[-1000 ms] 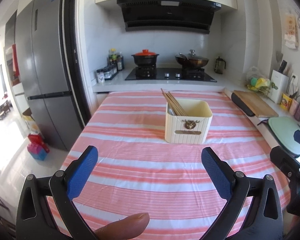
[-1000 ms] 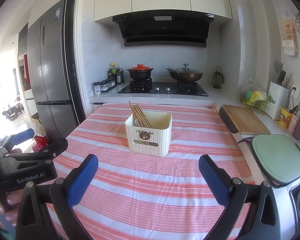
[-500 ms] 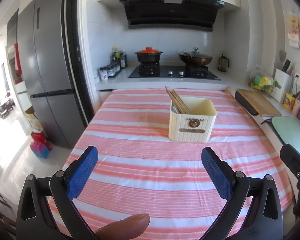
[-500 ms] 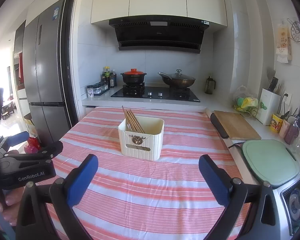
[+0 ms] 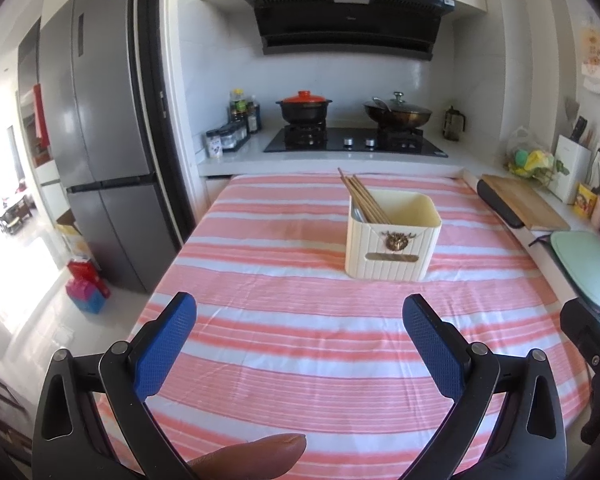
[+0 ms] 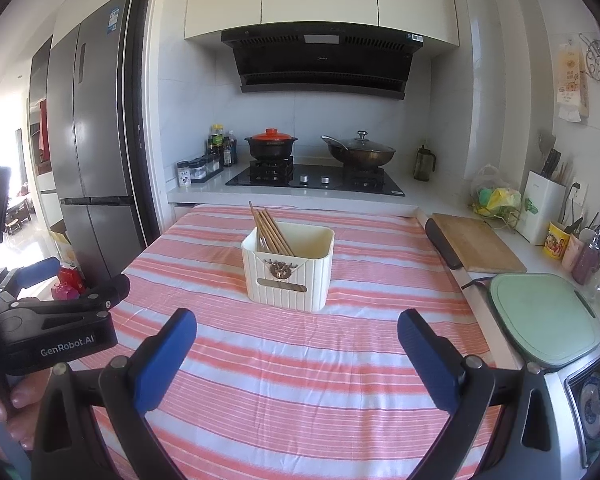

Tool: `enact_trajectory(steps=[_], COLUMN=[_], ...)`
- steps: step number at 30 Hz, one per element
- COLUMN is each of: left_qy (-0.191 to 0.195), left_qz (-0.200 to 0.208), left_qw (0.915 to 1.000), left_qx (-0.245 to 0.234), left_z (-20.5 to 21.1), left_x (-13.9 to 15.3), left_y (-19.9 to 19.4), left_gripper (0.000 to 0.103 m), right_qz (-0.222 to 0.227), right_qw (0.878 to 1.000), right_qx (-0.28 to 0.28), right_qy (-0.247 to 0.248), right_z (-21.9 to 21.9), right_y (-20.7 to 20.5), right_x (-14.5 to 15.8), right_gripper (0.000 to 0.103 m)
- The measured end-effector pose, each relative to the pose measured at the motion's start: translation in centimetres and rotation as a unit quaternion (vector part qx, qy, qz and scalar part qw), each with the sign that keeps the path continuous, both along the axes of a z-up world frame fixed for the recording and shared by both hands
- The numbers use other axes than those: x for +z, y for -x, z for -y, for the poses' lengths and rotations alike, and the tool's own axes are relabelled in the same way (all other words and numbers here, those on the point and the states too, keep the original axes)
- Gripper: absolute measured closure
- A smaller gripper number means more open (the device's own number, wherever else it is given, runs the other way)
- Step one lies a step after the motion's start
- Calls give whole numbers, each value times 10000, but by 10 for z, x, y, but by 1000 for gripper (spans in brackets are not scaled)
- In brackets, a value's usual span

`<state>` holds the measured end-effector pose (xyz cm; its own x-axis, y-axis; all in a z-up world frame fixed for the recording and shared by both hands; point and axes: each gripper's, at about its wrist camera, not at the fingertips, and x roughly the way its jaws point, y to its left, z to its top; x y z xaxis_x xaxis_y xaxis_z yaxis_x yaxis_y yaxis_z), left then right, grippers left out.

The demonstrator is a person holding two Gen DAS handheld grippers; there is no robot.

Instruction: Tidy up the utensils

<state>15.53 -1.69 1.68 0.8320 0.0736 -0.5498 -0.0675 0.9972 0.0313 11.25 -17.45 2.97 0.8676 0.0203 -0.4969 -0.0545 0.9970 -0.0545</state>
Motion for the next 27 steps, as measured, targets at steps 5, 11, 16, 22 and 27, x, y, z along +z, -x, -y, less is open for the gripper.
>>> enact_trajectory(steps=[5,11,16,22,27], left_qy=[-48,-62,-85,-119,-104], left_qz=[-8,-11,1,1,-12], left_qw=[10000,10000,10000,9999,9999], left_qx=[11,24,-9,-60,-88], left_z=[1,0,1,4,4], left_x=[-2,-4,-4,-5,-5], left_y=[0,1,0,0,1], left_gripper=[0,0,0,0,0], right_qz=[-43,-47,-52,-49,-50], right_qw=[10000,10000,10000,10000,10000], right_qx=[-13,-14,-20,-26,-40], right_qy=[6,30,38,46,35], right_z=[-1,-1,-2,-1,0], right_y=[-1,1,1,1,1], right_x=[-3,-4,-4,-4,-4], right_gripper=[1,1,1,1,1])
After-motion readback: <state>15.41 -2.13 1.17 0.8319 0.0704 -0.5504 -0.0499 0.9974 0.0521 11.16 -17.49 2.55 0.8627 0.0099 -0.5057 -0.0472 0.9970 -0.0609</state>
